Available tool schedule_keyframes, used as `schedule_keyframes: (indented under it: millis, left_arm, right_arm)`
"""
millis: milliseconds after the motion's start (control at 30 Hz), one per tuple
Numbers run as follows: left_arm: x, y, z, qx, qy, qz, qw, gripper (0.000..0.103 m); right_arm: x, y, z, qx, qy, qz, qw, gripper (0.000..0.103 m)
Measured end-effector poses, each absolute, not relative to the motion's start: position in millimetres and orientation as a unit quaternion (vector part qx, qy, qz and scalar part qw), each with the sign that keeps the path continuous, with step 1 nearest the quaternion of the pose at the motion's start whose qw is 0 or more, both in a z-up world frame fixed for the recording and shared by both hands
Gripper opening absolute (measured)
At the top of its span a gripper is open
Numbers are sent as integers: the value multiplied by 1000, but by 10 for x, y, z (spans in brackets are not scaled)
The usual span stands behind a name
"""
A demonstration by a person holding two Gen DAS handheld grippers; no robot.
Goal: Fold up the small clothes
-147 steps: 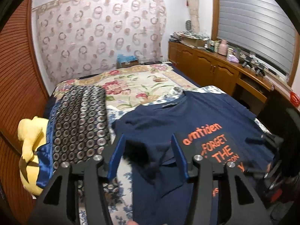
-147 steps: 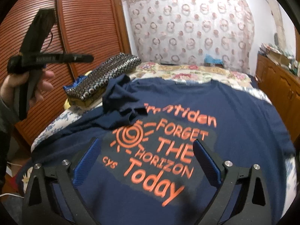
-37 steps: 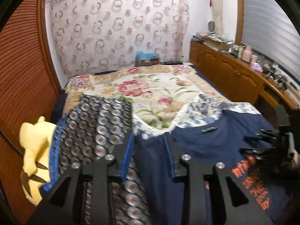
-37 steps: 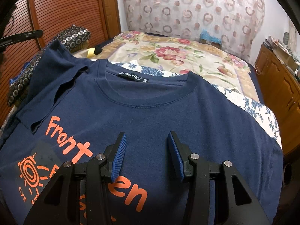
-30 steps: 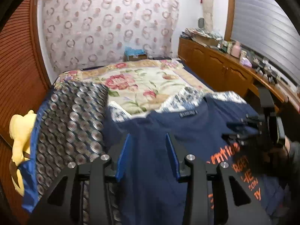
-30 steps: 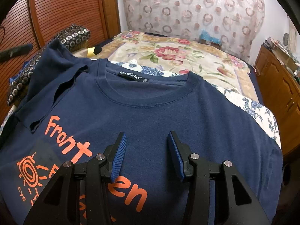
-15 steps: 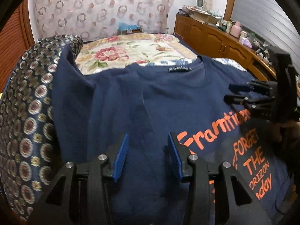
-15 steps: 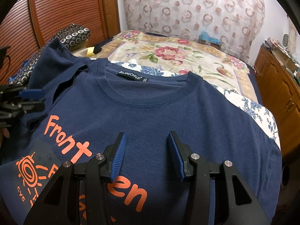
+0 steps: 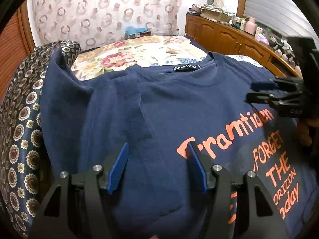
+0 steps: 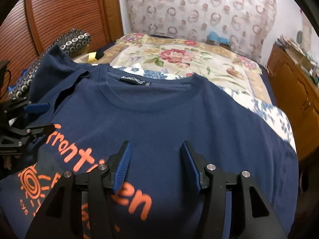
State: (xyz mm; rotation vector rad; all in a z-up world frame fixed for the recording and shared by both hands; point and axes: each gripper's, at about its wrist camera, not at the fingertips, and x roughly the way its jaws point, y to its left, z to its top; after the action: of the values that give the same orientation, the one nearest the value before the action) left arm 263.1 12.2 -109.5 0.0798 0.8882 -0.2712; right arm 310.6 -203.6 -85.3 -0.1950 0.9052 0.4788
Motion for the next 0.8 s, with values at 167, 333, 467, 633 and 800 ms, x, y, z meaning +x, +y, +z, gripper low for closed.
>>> schedule_keyframes:
  millis: [167,333,467,633,800]
  left_arm:
    - [2649,64,-1119,46,431,-140,890,73]
    - [2656,26,-1123,52,434,-147,887,82]
    - [2654,5,-1126,55,435,-149,887,85]
    - [2656,0,-1127,56,435,-149,886,87]
    - [2655,0,-1127,55,434,-150,886,87]
  right_arm:
    - [2830,-2539,-610,-68,412,192,888,54]
    - [2546,-3229,-414,-54,396,118,909,54]
    - [2371,-3789,-406,-36,401,61,913,54]
    - [2211,-4213,-525,-6,419,28,907,54]
    - [2165,-4344,-638,25,435,39,899,53]
